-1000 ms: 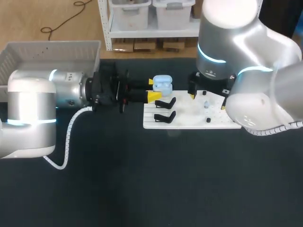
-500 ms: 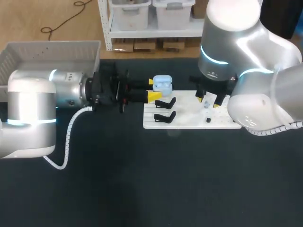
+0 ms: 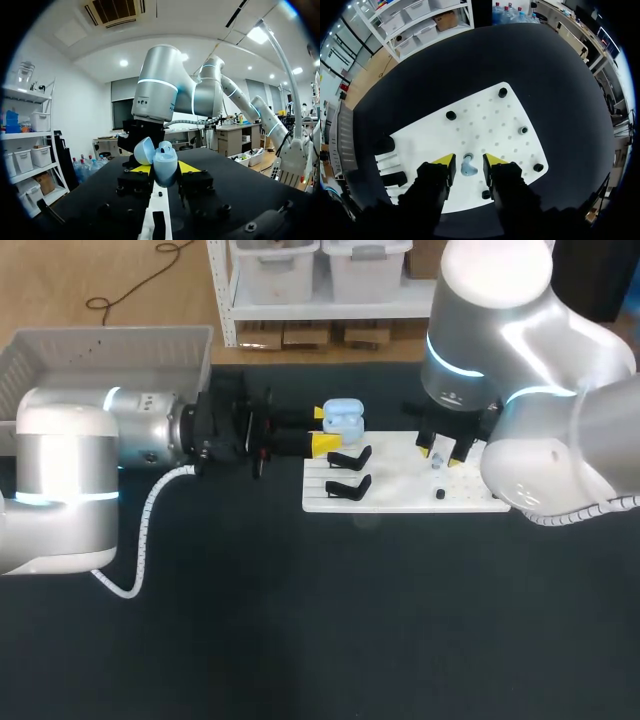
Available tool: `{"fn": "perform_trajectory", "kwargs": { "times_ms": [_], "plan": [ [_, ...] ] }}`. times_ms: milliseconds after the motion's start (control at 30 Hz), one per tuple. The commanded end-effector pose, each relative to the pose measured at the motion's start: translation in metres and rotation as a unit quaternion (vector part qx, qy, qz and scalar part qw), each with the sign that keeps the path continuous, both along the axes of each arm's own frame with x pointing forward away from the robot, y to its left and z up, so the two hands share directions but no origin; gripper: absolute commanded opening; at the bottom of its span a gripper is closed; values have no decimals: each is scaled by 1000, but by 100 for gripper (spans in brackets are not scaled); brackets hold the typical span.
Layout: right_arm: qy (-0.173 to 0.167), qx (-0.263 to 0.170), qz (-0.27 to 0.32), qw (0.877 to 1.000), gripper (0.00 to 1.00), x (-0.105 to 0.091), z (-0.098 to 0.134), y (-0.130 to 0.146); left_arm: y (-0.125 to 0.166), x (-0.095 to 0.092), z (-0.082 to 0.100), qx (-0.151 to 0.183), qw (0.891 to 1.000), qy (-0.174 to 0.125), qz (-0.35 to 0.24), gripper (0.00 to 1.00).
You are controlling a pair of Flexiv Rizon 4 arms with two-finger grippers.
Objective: Pick up each earbud case from the left stands, insert the matching earbuds, close the lid, and place the case in the box.
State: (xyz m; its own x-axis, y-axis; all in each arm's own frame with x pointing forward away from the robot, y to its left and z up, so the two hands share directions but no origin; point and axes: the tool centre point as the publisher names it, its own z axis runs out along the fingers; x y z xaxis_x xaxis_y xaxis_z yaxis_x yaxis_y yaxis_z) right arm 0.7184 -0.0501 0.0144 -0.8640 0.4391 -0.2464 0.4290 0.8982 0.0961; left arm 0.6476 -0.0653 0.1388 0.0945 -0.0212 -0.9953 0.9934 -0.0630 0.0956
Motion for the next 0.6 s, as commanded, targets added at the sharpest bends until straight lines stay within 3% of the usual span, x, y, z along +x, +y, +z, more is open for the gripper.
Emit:
{"fn": "perform_trajectory", "kwargs": {
  "times_ms": [33, 600],
  "plan": [
    [-1, 0, 1, 1000, 34, 1, -2, 1, 0, 0, -1, -2, 1000, -1, 1, 0],
    [7, 1, 1, 1000, 29, 0, -5, 2, 0, 0, -1, -2, 1000, -1, 1, 0]
  ]
}}
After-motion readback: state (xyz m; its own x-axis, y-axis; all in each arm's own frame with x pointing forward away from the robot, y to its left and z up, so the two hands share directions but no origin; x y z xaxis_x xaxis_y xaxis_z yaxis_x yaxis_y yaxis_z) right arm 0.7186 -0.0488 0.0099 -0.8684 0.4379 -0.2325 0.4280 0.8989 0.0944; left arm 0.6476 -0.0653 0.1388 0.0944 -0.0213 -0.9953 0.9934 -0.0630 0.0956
